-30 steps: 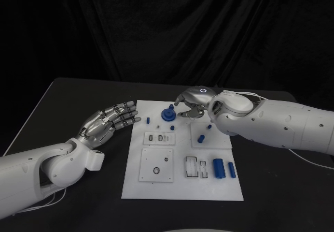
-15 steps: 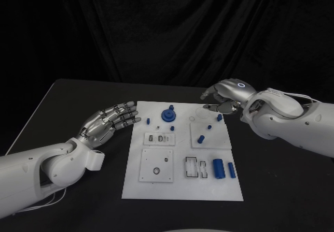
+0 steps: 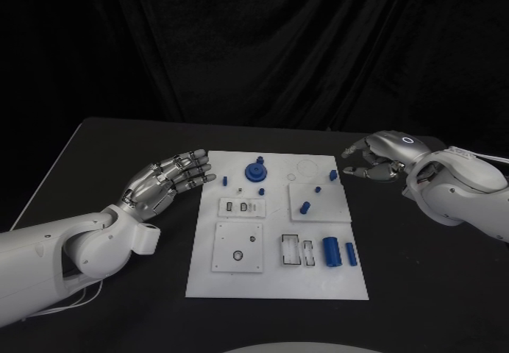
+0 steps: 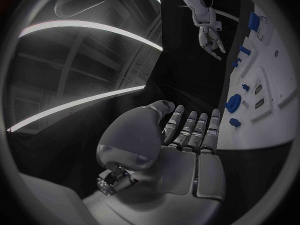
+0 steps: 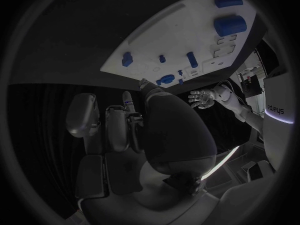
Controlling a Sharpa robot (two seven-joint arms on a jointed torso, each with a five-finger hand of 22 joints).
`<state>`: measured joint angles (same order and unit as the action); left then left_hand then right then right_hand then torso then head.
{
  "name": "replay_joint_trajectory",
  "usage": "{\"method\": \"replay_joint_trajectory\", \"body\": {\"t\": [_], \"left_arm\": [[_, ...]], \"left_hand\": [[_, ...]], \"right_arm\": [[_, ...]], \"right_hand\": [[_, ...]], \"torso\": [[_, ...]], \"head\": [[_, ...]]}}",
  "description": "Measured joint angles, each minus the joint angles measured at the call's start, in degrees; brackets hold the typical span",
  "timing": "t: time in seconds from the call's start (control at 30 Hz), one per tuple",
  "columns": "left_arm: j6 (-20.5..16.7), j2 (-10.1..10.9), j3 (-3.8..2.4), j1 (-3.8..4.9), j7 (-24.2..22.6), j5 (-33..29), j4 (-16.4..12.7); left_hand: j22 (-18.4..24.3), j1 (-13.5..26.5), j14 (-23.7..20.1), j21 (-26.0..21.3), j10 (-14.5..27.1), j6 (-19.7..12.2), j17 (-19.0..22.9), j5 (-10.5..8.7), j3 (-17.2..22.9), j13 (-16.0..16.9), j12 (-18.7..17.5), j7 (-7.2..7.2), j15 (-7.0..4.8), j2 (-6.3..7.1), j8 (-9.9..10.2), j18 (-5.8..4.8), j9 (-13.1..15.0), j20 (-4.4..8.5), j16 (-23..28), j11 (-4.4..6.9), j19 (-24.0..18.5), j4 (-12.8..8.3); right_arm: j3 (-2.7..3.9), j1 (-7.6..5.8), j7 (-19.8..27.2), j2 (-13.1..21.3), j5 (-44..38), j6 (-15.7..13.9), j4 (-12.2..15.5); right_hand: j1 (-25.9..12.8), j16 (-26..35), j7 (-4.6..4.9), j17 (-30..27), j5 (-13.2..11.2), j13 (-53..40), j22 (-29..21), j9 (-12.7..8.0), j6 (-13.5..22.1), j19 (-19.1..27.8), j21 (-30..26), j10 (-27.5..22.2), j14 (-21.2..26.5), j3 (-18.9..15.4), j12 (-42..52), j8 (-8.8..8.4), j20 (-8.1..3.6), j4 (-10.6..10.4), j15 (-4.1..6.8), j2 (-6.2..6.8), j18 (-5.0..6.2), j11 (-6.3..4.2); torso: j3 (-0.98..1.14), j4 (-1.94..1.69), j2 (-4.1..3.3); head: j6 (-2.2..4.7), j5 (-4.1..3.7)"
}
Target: Assemble the parts on the task board
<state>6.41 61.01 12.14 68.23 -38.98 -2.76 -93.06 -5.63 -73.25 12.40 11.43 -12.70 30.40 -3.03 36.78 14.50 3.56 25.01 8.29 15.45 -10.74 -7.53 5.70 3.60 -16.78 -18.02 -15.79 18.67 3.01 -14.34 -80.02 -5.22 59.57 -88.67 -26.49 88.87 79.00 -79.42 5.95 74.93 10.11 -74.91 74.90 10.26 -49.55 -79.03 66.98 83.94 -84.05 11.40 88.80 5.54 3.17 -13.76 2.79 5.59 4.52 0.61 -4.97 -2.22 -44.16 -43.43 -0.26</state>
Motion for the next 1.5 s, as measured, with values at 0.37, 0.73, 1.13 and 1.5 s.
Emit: {"method": "replay_joint_trajectory", "body": {"t": [0.37, 0.73, 1.13, 1.5], "left_arm": [[0.03, -0.30, 0.00, -0.02, 0.00, 0.00, 0.10], [0.11, -0.47, 0.00, -0.04, 0.00, 0.00, 0.28], [0.19, -0.43, 0.00, -0.05, 0.00, 0.00, 0.28], [0.27, -0.49, 0.00, -0.06, 0.00, 0.00, 0.35]], "left_hand": [[0.00, 0.00, 0.00, 0.00, 0.00, 0.21, 0.00, 0.00, 0.32, 0.00, 0.00, 0.21, 0.00, 0.00, 0.00, 0.00, 0.00, 0.00, 0.01, 0.00, 0.00, -0.32], [0.00, 0.00, 0.00, 0.00, 0.00, 0.21, 0.00, 0.00, 0.32, 0.00, 0.00, 0.21, 0.00, 0.00, 0.00, 0.00, 0.00, 0.00, -0.23, 0.00, 0.00, -0.32], [0.00, 0.22, 0.00, 0.00, 0.00, 0.21, 0.00, 0.00, 0.47, 0.00, 0.27, 0.21, 0.00, -0.23, 0.00, 0.00, 0.00, 0.00, -0.23, 0.00, 0.00, -0.16], [0.00, 0.22, 0.00, 0.00, 0.00, 0.21, 0.00, 0.00, 0.48, 0.00, 0.27, 0.21, 0.00, -0.23, 0.00, 0.00, 0.00, 0.00, -0.22, 0.00, 0.00, -0.17]], "right_arm": [[0.02, 2.26, -1.02, -1.43, 1.44, 1.09, -3.48], [0.02, 3.25, -1.10, -3.84, 1.89, 1.91, -5.88], [0.04, 3.39, -1.09, -5.64, 2.03, 2.47, -7.61], [0.05, 3.40, -1.18, -6.68, 2.07, 3.31, -8.89]], "right_hand": [[1.01, 7.02, -0.20, 0.01, -1.72, 0.00, 0.04, -0.07, 0.20, 0.71, -4.10, 0.00, 0.07, -0.86, -2.33, -0.61, -0.31, -1.66, 0.33, 0.35, 0.90, -0.42], [1.00, 8.56, -0.20, 0.00, -2.23, 0.00, 0.04, -0.07, 0.20, 0.91, -5.48, 0.00, 0.07, -1.19, -2.94, -0.84, -0.50, -1.98, 0.33, 0.35, 0.89, -0.41], [1.00, 9.32, -0.20, -0.35, -2.22, 0.00, 0.03, -0.08, 0.20, 1.12, -6.19, -0.21, 0.07, -1.34, -3.21, -0.84, -0.30, -2.13, 0.33, 0.35, 0.89, -0.62], [1.00, 10.19, -0.20, -1.03, -2.22, -0.04, 0.02, -0.19, 0.20, 1.37, -7.14, -0.21, 0.07, -1.34, -3.44, -1.16, -0.46, -2.13, 0.33, 0.35, 0.89, -0.61]], "torso": [[-0.10, -0.07, 0.02], [-0.09, -0.09, -0.01], [-0.10, -0.07, -0.04], [-0.11, -0.13, 0.01]], "head": [[-0.70, -0.29], [-1.49, -0.38], [-1.52, -0.18], [-1.55, -0.37]]}}
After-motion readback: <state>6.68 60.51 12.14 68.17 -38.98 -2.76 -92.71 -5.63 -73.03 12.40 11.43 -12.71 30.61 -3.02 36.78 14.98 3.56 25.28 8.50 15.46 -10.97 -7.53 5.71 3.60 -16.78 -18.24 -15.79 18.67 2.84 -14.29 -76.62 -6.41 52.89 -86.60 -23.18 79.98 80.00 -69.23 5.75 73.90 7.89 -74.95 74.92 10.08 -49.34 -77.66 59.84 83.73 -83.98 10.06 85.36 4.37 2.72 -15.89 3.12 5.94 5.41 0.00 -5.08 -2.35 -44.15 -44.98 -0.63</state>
